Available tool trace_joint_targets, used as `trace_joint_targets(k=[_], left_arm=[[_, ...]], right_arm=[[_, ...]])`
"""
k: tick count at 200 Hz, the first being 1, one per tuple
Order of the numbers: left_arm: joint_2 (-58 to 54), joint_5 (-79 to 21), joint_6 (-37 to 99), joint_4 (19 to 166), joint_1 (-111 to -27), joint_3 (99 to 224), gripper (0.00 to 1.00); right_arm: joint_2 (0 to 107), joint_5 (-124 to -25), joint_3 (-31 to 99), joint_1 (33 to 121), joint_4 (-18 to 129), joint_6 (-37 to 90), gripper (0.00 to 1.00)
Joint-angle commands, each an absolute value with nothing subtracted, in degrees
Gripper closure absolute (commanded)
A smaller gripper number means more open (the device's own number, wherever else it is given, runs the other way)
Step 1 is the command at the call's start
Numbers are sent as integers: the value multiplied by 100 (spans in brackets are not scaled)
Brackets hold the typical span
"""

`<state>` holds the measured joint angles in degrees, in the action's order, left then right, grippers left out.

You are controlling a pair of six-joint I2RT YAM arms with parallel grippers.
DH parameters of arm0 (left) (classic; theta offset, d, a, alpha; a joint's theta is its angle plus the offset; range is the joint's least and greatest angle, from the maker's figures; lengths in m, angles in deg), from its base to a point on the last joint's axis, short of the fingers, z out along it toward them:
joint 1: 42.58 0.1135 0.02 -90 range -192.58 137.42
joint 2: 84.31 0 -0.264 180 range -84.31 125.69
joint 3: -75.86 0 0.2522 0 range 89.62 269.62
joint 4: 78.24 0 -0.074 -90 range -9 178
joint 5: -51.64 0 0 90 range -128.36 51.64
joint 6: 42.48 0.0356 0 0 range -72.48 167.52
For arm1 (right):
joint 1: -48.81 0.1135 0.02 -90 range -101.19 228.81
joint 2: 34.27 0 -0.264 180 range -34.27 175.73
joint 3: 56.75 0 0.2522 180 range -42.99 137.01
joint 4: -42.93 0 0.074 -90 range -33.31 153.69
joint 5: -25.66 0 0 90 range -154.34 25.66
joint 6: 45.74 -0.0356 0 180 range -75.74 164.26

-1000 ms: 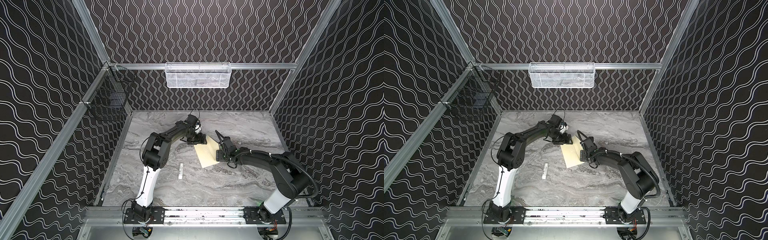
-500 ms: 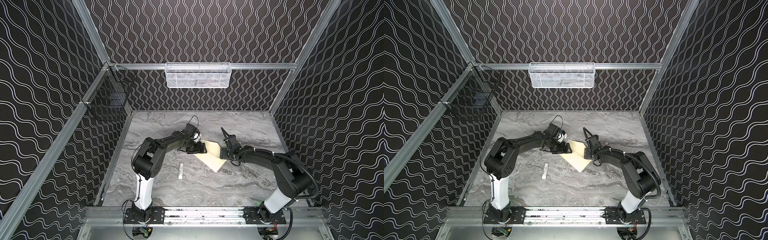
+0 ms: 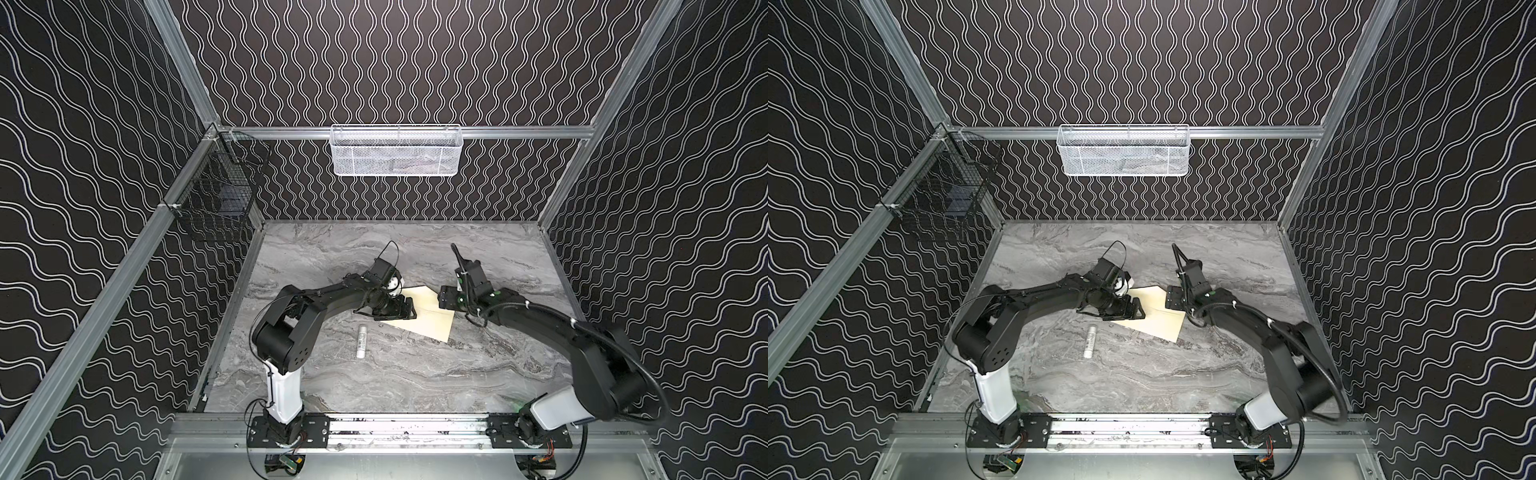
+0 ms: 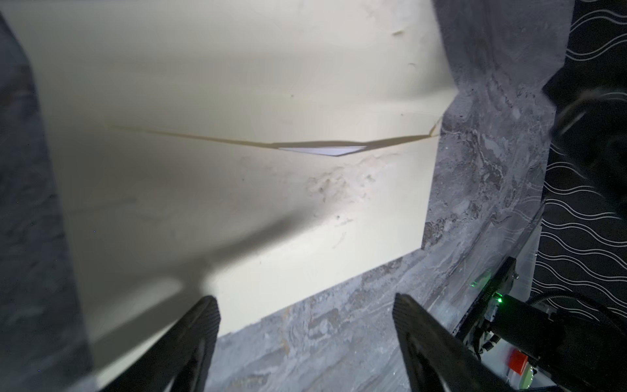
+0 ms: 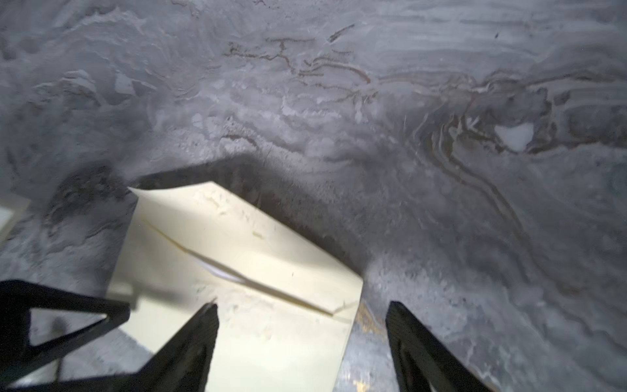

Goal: Place the letter into the envelope and seal it
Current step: 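Grasp the envelope's edges with both grippers and rotate it flat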

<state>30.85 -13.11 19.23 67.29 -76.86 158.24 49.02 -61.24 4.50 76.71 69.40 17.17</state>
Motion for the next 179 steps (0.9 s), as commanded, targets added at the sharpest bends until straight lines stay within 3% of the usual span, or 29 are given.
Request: trace_joint_targets(k=[1, 35, 82, 179], left_arm=[[2984, -1735, 1982, 6618, -7559, 15944, 14], [3213, -1863, 1940, 6568, -7394, 16093, 14], [3393, -1777, 1883, 6612, -7391, 15965, 21], [3076, -1630, 1834, 6708, -7490, 15510, 24]], right_arm=[[4386, -6776, -101, 7648, 7112, 1117, 22], [4169, -7039, -537, 7590, 7025, 941, 25], [4539, -6950, -467, 7447, 6802, 1081, 35], [5438, -7132, -133, 7436, 6428, 1245, 43]])
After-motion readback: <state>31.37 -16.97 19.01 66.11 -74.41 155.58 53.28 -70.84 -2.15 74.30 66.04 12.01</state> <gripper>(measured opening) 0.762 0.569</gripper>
